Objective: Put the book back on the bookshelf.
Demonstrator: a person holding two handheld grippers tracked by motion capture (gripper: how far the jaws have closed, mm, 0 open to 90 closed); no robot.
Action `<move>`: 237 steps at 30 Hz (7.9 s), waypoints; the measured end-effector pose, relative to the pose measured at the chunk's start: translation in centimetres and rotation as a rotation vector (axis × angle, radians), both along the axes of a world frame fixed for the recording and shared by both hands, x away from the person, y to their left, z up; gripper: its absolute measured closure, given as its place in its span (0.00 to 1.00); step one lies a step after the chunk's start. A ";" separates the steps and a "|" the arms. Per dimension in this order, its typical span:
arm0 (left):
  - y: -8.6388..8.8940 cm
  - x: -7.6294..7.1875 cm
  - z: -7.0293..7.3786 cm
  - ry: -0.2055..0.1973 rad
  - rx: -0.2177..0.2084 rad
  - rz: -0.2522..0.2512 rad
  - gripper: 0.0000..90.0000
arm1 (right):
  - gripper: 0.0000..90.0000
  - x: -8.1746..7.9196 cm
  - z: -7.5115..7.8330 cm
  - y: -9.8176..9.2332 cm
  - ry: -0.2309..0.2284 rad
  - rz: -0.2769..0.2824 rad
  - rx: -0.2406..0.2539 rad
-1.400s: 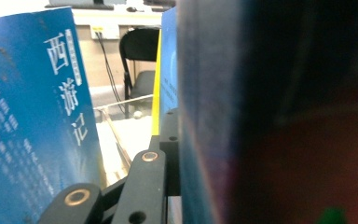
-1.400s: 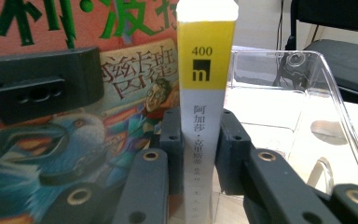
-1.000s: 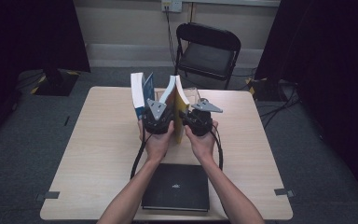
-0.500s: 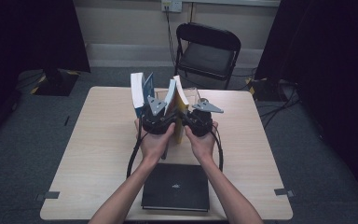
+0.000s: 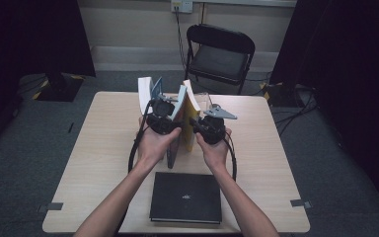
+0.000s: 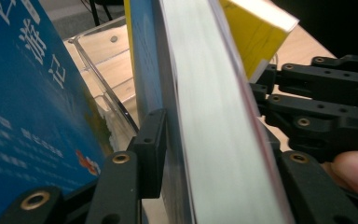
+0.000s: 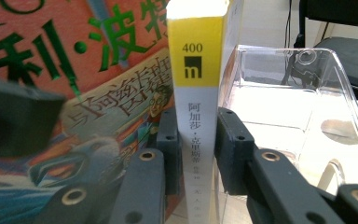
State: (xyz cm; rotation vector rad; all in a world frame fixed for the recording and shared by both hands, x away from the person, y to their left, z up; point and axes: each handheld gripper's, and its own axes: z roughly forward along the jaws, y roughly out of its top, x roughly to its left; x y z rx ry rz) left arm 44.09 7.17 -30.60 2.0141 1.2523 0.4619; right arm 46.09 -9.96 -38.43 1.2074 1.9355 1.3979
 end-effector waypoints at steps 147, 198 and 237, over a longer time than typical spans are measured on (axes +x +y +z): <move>-0.6 10.6 3.8 0.464 0.024 0.286 0.50 | 0.69 -2.5 -1.7 -4.4 0.012 0.140 -0.011; 6.5 -4.9 1.8 -0.213 -0.198 -0.123 0.46 | 0.48 -5.2 -4.2 -6.1 0.058 0.165 -0.014; 8.7 -12.3 -15.5 0.221 -0.179 -0.241 0.51 | 0.35 -9.1 -9.1 -5.4 0.213 0.398 -0.135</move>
